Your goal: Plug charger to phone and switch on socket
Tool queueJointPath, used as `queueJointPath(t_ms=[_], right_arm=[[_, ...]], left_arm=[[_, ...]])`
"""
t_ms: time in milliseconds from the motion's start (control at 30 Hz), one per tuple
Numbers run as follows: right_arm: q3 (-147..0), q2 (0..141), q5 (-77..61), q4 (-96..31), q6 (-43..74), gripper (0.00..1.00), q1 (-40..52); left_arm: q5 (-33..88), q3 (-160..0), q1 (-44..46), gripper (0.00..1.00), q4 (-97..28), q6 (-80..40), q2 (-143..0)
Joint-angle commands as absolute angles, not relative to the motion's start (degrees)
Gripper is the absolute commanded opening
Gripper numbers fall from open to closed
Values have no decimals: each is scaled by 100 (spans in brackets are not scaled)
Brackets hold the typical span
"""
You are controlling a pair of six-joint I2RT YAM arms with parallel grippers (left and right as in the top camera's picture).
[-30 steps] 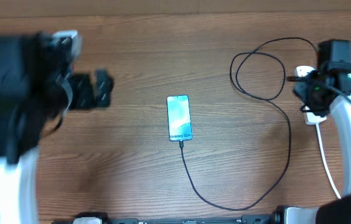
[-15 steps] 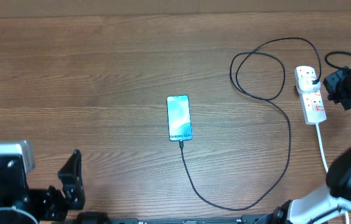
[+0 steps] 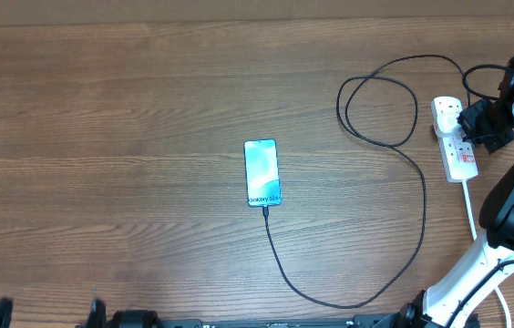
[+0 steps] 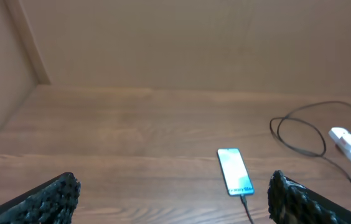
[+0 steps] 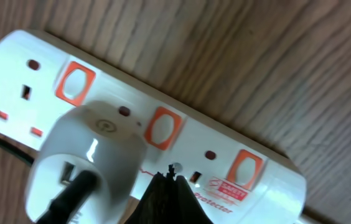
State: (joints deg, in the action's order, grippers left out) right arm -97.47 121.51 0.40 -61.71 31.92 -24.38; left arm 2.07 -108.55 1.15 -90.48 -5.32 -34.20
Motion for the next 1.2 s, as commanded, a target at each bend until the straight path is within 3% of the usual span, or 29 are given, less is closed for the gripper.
queueJointPath(t_ms=[0,467,767,967,1167], right_arm=[[-9918,12320,-16,-6055,3157,4,-2456],[-9909,12619,-401,-5684,3138,4,-2410],[-10086,12801,-757,-6123,2521,4,-2193],[-10641,11104,-510,-6678,2521,4,-2388],[-11251,8409,-572,-6073,2493,4,-2421]], left_arm=[[145,-10849,145,100,-9021,-384,-3000],[145,-10812,148,100,-9677,-384,-2423],[145,-10809,148,100,-9677,-384,-2370],[145,-10805,148,100,-9677,-384,-1623],[145,-10814,148,100,-9677,-384,-808]])
